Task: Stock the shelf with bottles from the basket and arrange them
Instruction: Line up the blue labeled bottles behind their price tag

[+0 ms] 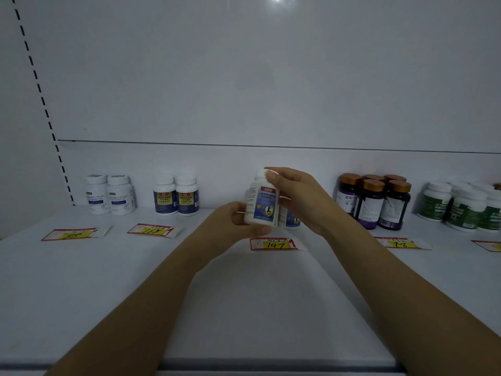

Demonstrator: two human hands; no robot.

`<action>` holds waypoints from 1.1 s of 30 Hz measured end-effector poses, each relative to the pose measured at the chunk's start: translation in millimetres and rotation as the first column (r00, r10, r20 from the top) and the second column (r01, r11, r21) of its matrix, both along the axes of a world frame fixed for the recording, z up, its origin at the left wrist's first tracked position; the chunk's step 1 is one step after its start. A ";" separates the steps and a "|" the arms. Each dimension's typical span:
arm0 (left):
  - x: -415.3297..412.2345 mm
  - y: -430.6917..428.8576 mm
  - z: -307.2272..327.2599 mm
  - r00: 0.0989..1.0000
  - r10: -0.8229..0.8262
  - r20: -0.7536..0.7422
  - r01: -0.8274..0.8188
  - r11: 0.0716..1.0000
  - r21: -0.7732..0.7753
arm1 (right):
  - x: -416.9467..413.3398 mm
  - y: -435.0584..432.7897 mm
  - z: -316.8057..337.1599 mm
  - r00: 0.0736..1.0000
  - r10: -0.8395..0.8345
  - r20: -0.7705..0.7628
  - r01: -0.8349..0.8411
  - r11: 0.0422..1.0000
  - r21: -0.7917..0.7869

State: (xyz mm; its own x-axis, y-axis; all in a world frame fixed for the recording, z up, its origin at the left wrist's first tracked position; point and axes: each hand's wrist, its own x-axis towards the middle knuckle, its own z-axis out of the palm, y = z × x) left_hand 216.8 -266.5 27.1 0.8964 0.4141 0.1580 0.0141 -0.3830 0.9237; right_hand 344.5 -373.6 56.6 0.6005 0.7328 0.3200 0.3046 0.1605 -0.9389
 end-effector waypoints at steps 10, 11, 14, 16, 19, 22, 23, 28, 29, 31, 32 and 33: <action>1.4 7.2 -5.4 0.999 0.039 0.005 -0.039 0.995 0.092 | -2.4 -4.6 6.3 0.995 0.087 -0.042 -0.088 0.996 -0.015; 1.4 9.0 -6.4 0.998 0.060 0.031 -0.064 0.991 0.116 | -2.6 -6.4 9.0 0.995 0.103 -0.016 -0.103 0.995 -0.010; 0.7 13.9 -8.0 0.973 0.129 0.191 -0.167 0.966 0.198 | -9.6 -11.0 16.2 0.976 0.147 0.160 -0.148 0.989 -0.005; 1.4 16.3 -7.5 0.937 0.155 0.313 -0.237 0.940 0.244 | -17.9 -9.8 16.6 0.935 0.196 0.297 -0.194 0.980 -0.036; 4.6 19.8 -7.6 0.895 0.210 0.394 -0.335 0.899 0.283 | -25.6 -4.6 12.8 0.852 0.212 0.479 -0.185 0.977 -0.104; 6.2 21.7 -9.4 0.883 0.245 0.401 -0.389 0.859 0.333 | -26.0 -3.8 11.2 0.834 0.202 0.513 -0.176 0.979 -0.098; 6.2 22.0 -9.6 0.881 0.244 0.405 -0.393 0.854 0.341 | -25.9 -3.6 11.2 0.835 0.195 0.514 -0.168 0.981 -0.099; -0.6 13.0 -0.9 0.941 0.162 0.298 -0.231 0.949 0.212 | -22.0 -11.3 18.9 0.918 0.145 0.370 -0.143 0.989 -0.032; -3.0 9.6 1.7 0.963 0.125 0.240 -0.162 0.977 0.140 | -18.8 -14.5 20.5 0.946 0.139 0.293 -0.141 0.990 -0.013; -5.4 3.6 5.9 0.993 0.024 0.117 -0.021 1.000 -0.021 | -12.8 -18.1 22.0 0.981 0.099 0.167 -0.094 0.995 -0.038; -6.1 1.3 7.3 0.997 -0.030 0.068 0.036 0.995 -0.093 | -10.4 -17.9 21.0 0.991 0.068 0.111 -0.059 0.994 -0.087; -6.4 -0.4 8.1 0.997 -0.075 0.035 0.081 0.979 -0.186 | -8.3 -16.5 19.0 0.998 0.043 0.040 -0.037 0.989 -0.145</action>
